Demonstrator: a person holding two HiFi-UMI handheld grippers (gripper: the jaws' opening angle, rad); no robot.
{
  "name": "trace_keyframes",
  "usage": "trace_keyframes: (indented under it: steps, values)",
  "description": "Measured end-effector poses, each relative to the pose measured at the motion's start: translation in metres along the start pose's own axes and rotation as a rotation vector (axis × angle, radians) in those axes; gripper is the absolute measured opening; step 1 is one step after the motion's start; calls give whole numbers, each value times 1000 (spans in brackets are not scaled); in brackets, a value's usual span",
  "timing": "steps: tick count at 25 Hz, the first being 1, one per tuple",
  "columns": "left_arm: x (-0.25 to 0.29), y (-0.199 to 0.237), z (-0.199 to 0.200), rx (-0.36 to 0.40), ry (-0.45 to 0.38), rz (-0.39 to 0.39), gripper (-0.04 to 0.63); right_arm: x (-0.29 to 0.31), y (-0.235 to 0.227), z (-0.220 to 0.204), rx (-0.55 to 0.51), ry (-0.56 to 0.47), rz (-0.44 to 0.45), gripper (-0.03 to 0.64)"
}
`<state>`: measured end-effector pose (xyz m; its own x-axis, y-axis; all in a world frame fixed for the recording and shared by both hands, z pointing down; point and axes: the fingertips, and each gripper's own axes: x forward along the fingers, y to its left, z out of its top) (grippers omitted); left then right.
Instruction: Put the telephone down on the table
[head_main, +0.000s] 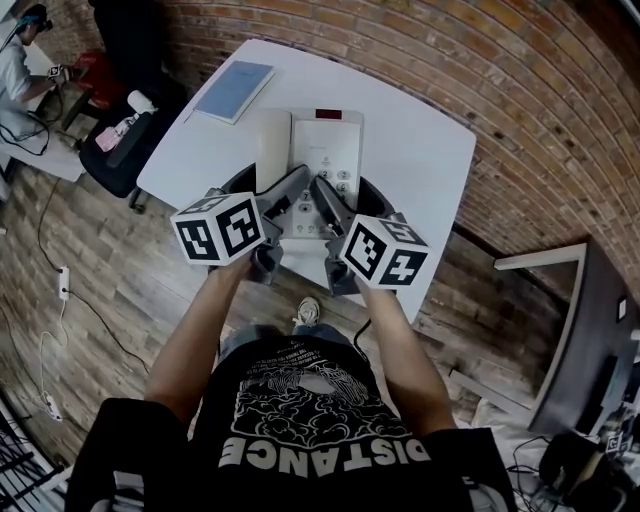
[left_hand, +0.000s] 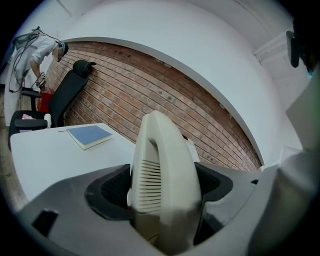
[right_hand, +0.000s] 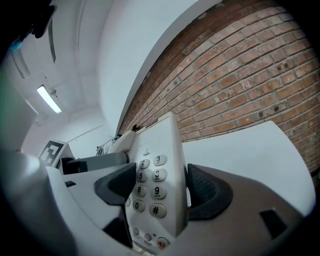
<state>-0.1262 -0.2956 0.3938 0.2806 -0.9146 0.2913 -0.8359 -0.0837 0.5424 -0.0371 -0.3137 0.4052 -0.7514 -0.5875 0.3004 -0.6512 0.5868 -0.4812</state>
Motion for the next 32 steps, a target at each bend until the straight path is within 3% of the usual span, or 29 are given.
trace_keyframes:
  steps: [13,32]
  values:
    - [48,36,8,-1,72,-37,391,48,-26,0,52,14,-71,321]
    - [159,128,6,-48,339,-139,391,157,-88,-22,224,75,-298,321]
